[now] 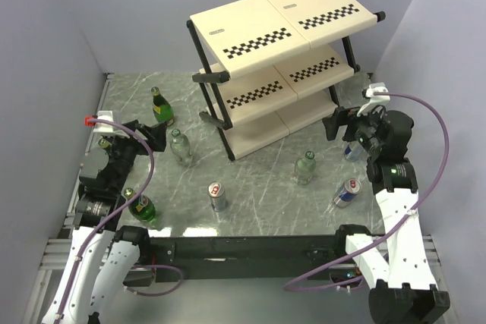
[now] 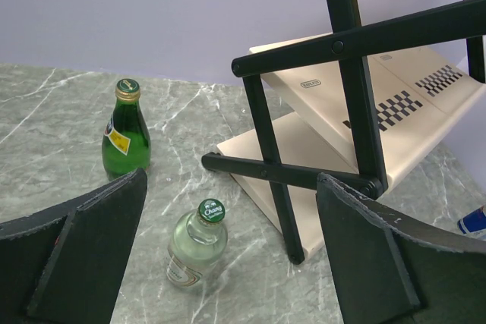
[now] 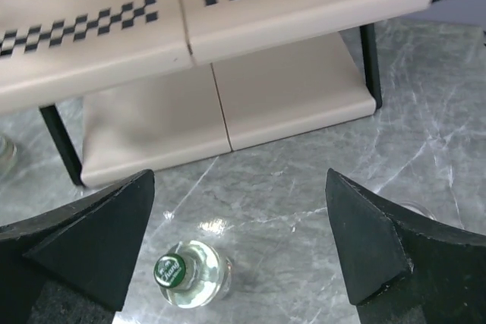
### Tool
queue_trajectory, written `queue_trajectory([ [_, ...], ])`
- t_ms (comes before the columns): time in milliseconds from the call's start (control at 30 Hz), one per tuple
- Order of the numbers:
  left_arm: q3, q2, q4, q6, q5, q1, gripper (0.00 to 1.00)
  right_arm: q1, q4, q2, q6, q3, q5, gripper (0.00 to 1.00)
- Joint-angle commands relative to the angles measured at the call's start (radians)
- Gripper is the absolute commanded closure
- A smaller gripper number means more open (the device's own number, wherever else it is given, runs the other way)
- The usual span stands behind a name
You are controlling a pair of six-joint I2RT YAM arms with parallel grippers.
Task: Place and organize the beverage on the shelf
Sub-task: Pick up the drink from the center of the board.
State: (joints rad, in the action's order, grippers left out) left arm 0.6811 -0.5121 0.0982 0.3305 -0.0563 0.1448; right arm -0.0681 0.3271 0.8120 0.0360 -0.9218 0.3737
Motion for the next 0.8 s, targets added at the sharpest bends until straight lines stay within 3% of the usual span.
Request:
queue_trajectory([
  [0,0.023,0.011,-0.018,0.002,-0.014,0.001,0.01,-0.006,-0.057,-0.004,-0.094,-0.005,-0.099,0.00],
  [100,0.025,0.009,-0.018,0.002,-0.013,0.001,0.01,-0.006,-0.045,-0.013,-0.009,0.003,-0.065,0.00],
  [300,0.023,0.006,-0.018,0.004,-0.014,0.001,0.01,-0.006,0.029,-0.014,0.146,0.023,0.146,0.00],
  [500,0.023,0.000,-0.018,0.004,-0.017,0.001,0.00,-0.015,0.069,-0.001,0.202,-0.005,0.163,0.00],
  [767,0.024,0.007,-0.018,0.004,-0.019,0.006,0.01,-0.174,0.233,0.091,0.288,-0.072,0.372,0.00],
])
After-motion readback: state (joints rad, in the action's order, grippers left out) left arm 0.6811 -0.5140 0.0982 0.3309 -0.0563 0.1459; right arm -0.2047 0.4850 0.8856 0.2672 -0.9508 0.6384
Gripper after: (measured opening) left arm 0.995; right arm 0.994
